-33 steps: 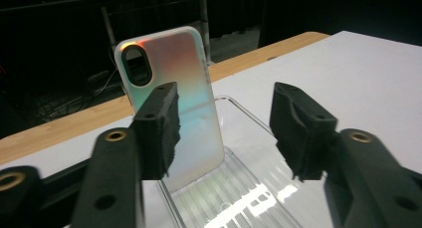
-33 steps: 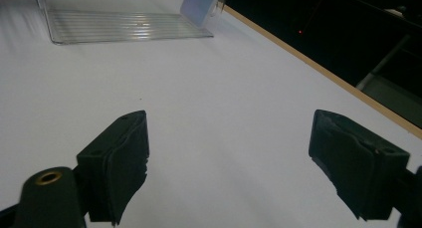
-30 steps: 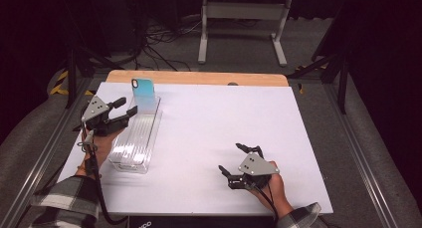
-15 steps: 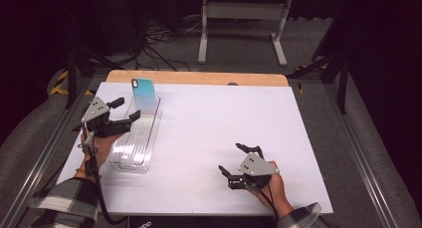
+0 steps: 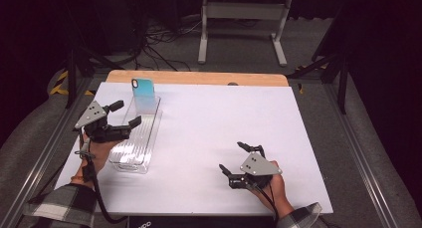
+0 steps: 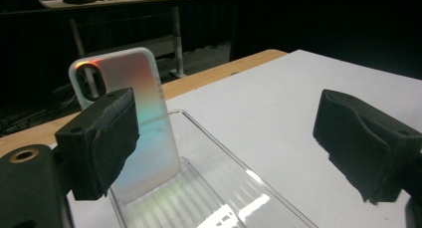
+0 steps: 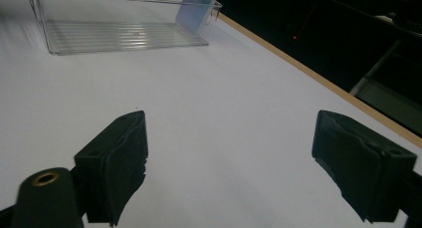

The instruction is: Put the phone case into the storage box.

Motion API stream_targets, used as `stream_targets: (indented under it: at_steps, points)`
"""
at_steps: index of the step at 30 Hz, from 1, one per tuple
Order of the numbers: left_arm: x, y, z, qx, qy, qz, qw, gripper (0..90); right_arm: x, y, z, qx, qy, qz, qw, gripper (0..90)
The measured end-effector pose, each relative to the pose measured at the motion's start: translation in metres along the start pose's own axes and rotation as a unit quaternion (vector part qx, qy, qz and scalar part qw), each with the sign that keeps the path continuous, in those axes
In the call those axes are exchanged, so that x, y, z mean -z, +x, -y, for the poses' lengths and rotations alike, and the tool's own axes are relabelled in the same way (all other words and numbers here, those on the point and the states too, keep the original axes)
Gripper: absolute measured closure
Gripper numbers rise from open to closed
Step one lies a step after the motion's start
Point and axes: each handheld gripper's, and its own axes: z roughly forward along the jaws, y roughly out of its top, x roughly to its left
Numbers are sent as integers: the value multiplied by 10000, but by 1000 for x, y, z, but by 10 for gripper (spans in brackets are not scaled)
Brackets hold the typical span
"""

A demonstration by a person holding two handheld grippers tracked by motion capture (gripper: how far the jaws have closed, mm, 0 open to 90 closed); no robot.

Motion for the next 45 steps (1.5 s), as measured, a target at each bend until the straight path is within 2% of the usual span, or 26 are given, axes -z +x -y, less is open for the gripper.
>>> stream_targets:
  at_steps: [10,12,18,24,27,31,34,39,45]
  points:
    - [2,-13,-1,-148,-63,-33,9999,76,1,0,0,-16,-38,-50,10000,148]
    - [2,-15,0,-127,-80,-5,9999,62,1,0,0,-12,-46,-59,10000,151]
    - [0,-25,1,-262,4,-50,9996,49,2,0,-1,-46,-95,-38,9999,138]
    - [0,-30,0,-294,20,-32,9996,36,1,1,-1,-46,-96,-55,9999,138]
    - [1,-32,-1,-374,62,-38,9993,34,1,1,-1,-42,-98,-63,9999,140]
    - [4,-36,-3,-401,-31,4,9992,41,1,1,-1,-29,-67,-93,9999,141]
    - [4,-39,-4,-410,37,70,9991,41,1,1,-1,-40,-61,-96,9999,141]
    - [5,-44,-3,-404,-7,88,9991,41,0,2,-1,-20,-51,-107,9999,145]
    - [5,-50,-5,-488,9,145,9987,44,1,1,-1,-27,-67,-106,9999,147]
